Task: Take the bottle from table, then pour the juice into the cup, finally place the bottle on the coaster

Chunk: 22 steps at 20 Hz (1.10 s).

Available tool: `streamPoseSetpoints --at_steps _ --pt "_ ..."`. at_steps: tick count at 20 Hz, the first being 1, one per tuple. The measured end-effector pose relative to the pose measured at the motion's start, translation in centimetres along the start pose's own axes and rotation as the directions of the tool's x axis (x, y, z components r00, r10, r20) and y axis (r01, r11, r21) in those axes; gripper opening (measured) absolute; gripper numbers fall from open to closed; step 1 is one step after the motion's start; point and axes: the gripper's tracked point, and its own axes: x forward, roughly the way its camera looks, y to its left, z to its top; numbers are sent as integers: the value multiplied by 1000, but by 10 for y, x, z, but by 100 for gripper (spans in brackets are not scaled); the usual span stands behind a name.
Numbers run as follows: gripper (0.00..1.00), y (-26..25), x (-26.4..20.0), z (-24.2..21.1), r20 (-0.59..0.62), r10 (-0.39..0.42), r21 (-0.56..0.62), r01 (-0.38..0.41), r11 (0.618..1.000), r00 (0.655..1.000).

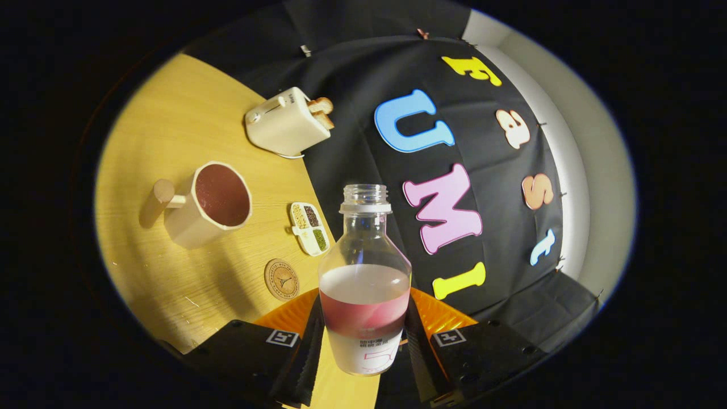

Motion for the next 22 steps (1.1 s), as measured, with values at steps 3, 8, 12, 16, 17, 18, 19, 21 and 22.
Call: streamPoseSetpoints --at_steps 3,8,12,16,17,18,19,21,22 --pt "70 13 7 2 -13 14 -80 -15 997 1000" --pt "70 28 19 2 -28 20 -226 -26 974 999" --pt "70 41 24 3 -27 36 -312 -43 949 999" --pt "70 46 23 5 -23 48 -387 -53 921 999" --pt "70 48 22 5 -25 50 -399 -56 915 998" --pt "70 51 23 3 -30 55 -406 -62 912 998" --pt "70 53 23 2 -34 56 -415 -65 908 998" --pt "70 51 26 2 -38 55 -436 -66 897 998" --pt "70 51 28 2 -38 54 -448 -66 892 998"
